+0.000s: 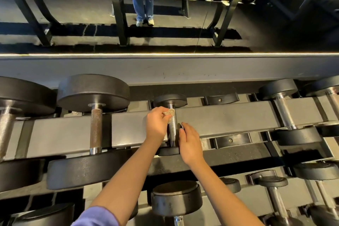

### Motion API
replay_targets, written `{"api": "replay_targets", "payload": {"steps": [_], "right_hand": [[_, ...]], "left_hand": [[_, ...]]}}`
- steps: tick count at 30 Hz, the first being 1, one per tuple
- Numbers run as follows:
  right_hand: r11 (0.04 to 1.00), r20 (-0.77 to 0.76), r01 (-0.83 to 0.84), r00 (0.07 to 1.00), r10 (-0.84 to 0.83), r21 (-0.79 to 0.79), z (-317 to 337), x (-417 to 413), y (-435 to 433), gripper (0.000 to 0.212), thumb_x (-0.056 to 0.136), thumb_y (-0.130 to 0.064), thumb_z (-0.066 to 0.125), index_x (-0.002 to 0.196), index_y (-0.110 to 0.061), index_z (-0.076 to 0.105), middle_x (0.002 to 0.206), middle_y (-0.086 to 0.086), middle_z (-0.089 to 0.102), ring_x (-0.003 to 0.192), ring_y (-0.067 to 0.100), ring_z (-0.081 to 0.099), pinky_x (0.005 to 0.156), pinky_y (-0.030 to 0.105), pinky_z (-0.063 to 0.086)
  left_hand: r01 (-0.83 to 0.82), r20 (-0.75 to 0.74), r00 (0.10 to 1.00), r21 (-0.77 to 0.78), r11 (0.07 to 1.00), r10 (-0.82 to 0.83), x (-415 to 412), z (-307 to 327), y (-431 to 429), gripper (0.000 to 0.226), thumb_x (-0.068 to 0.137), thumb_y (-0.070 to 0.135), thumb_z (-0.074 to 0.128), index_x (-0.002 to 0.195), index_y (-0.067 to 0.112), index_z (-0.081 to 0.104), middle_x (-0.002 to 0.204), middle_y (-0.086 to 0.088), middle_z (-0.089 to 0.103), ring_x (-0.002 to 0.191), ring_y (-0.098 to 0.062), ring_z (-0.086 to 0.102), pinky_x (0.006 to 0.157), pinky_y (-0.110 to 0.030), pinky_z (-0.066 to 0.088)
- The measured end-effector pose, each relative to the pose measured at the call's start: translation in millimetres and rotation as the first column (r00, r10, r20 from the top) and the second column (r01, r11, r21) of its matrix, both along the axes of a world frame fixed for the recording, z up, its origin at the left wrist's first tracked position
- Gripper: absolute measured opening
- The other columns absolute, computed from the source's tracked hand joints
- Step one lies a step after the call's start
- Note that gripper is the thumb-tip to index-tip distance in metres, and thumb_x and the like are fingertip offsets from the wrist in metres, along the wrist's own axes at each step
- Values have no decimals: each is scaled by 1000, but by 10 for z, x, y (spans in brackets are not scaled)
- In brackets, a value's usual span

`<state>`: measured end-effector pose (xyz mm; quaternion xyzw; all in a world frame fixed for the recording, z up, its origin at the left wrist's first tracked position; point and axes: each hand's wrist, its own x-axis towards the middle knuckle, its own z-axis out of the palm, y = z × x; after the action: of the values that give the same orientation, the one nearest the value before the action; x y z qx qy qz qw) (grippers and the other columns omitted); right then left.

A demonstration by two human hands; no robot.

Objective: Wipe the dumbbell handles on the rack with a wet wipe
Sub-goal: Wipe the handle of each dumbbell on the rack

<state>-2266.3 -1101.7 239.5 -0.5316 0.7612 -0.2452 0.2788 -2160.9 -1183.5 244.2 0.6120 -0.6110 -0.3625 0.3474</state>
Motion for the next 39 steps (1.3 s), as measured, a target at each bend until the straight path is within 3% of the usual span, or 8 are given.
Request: {"api": "replay_targets", "payload": {"steps": [6, 8, 11, 16, 24, 31, 35, 39], "right_hand": [[998, 20, 10, 1000, -9, -68, -21, -2, 15, 41, 103, -27, 30, 139, -13, 44, 139, 4, 48, 128, 16, 39, 105, 26, 28], [996, 24, 9, 1000, -7, -84, -26, 2, 20, 40, 103, -26, 30, 138, -13, 45, 137, 4, 50, 126, 16, 40, 103, 25, 29], [996, 26, 13, 1000, -11, -93, -51, -4, 24, 40, 103, -26, 31, 138, -13, 45, 136, 3, 50, 125, 15, 41, 103, 25, 30], [994, 27, 18, 1000, -15, -106, -61, -4, 11, 39, 103, -25, 32, 137, -12, 46, 135, 3, 51, 125, 15, 42, 103, 23, 30], [989, 29, 30, 999, -26, -142, -67, 1, 29, 44, 100, -30, 28, 133, -10, 50, 131, 5, 54, 121, 18, 46, 99, 21, 29], [990, 51, 38, 998, -31, -138, -64, 0, 25, 37, 103, -23, 32, 133, -12, 49, 130, 4, 53, 120, 14, 44, 97, 18, 28], [988, 58, 49, 997, -41, -148, -69, 4, 32, 36, 103, -22, 32, 133, -11, 50, 129, 4, 54, 120, 16, 44, 95, 18, 28], [983, 74, 55, 996, -43, -173, -77, 15, 36, 39, 102, -26, 30, 130, -11, 52, 128, 5, 55, 119, 18, 45, 94, 19, 28]], "left_hand": [[109, -28, 994, -42, 993, -110, 79, -78, 175, 9, 83, 14, 72, 86, 6, 74, 78, 4, 61, 75, -17, 61, 73, -33, 52], [103, -34, 994, -56, 993, -105, 78, -82, 204, 8, 82, 14, 72, 84, 6, 73, 74, 7, 58, 72, -15, 59, 70, -28, 50], [67, -67, 995, -41, 997, -70, 49, -39, 76, 6, 84, 13, 69, 87, 9, 73, 81, 4, 61, 72, -4, 56, 69, -16, 45], [-30, -115, 993, -24, 999, 27, -31, -4, -126, 8, 87, 16, 65, 83, 13, 71, 83, -3, 67, 79, -15, 62, 74, -32, 50], [161, 39, 986, -30, 987, -160, 75, -63, 256, 17, 86, 22, 69, 78, 7, 71, 78, -2, 62, 72, -13, 56, 67, -23, 44], [29, 13, 999, 10, 1000, -29, 10, 4, -93, 7, 86, 14, 65, 91, 9, 67, 89, -3, 61, 78, -12, 56, 70, -24, 44], [155, 89, 984, 33, 987, -157, 55, 26, 110, 22, 86, 23, 68, 72, 7, 66, 74, -4, 59, 69, -14, 53, 65, -25, 40], [294, 246, 913, 151, 944, -324, 92, 36, 365, 51, 86, 24, 67, 42, 21, 41, 56, -1, 43, 55, -16, 42, 53, -21, 35]]}}
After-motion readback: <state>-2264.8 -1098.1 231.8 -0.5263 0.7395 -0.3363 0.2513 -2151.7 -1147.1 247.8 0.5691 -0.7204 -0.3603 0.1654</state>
